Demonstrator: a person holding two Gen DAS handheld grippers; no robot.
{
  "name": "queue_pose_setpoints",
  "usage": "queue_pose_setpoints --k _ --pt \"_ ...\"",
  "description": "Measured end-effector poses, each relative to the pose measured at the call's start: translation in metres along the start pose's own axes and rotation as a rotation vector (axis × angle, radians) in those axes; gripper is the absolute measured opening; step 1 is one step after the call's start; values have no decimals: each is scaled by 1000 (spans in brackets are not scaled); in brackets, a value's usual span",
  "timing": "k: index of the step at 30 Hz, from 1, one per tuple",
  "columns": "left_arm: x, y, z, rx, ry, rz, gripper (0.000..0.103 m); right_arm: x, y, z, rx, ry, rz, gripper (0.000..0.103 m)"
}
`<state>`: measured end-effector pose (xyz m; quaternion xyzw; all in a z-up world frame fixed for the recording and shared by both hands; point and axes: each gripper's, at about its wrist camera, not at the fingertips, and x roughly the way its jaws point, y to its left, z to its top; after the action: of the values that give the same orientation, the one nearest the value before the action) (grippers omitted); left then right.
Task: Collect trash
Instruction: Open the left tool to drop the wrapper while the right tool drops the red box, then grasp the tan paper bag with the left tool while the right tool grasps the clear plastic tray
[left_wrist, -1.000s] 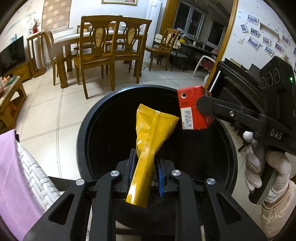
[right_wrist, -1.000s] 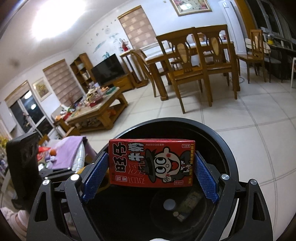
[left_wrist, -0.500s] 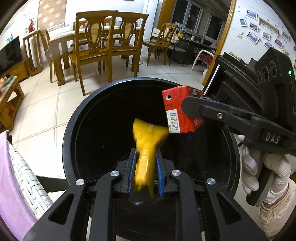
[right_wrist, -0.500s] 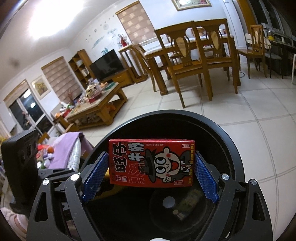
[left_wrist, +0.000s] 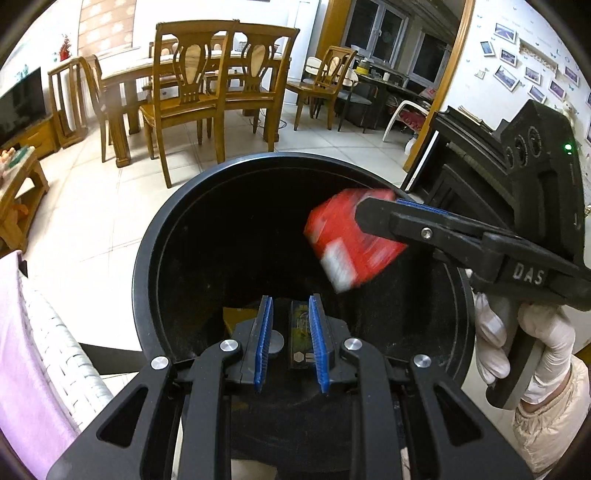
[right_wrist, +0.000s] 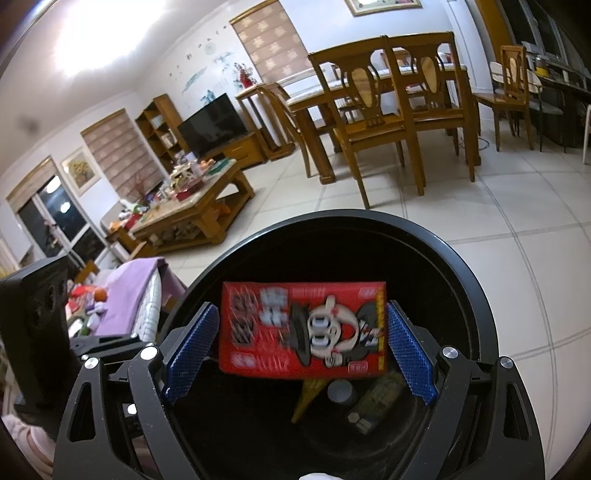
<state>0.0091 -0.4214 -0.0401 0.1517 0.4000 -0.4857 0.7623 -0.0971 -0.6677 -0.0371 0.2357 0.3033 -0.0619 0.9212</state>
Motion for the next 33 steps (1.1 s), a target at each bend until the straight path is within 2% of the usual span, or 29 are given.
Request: queue_pose_setpoints --k 9,11,12,13,18,19,27,33 --pt "-20 7 -8 -4 -23 18 23 1 1 -2 10 2 3 97" --pt "-29 11 -9 -16 -38 26 33 0 4 -3 5 -1 7 97" --pt "-33 12 -12 -21 -47 33 49 -1 5 -3 2 -3 9 97" --pt "-41 15 -15 -29 -68 52 60 -2 8 -3 -2 -5 13 97" --pt "-75 32 -30 -64 -124 91 68 -5 32 -6 -38 -15 33 98" --pt "-82 37 -33 -78 -133 99 71 -4 41 -7 -50 -12 40 97" --pt "-157 104 -78 -188 -208 207 74 15 120 -15 -169 38 128 97" --pt "-223 175 -130 -297 -248 339 75 40 213 -37 -306 113 234 97"
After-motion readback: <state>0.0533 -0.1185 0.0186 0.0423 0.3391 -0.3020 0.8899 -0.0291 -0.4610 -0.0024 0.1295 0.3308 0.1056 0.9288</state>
